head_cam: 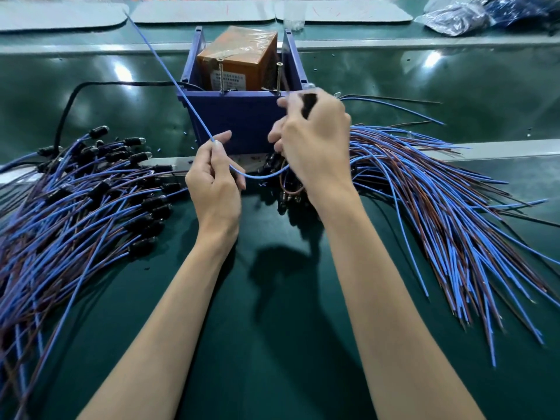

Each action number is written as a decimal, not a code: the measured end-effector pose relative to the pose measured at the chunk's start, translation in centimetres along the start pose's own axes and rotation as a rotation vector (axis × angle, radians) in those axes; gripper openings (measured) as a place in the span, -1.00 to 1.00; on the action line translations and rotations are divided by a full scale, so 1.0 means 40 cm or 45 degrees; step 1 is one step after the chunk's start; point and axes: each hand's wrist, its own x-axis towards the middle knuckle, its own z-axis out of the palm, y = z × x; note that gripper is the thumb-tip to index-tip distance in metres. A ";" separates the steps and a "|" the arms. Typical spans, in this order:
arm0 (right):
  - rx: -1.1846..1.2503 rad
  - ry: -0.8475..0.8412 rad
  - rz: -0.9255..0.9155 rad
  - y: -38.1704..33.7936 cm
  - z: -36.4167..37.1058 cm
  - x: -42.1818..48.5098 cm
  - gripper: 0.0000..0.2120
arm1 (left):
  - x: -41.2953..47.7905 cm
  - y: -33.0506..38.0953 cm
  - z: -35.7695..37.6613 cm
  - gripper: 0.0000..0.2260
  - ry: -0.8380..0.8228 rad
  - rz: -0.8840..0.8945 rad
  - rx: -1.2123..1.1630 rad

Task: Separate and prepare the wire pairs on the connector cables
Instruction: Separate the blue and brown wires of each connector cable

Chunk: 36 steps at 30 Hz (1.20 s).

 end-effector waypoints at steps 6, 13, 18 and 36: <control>0.011 0.073 0.140 0.020 -0.024 0.015 -0.74 | 0.005 -0.010 0.000 -0.64 -0.090 -0.109 0.011; -0.188 -0.231 0.191 0.014 -0.037 0.012 -0.75 | 0.009 -0.019 0.000 -0.77 -0.099 -0.065 0.101; -0.293 -0.351 0.181 0.002 -0.036 0.006 -0.74 | 0.008 -0.024 0.000 -0.62 -0.140 -0.079 0.096; -0.444 -0.659 0.077 0.001 -0.023 0.002 -0.85 | -0.014 0.003 0.001 -0.79 -0.308 -0.008 0.149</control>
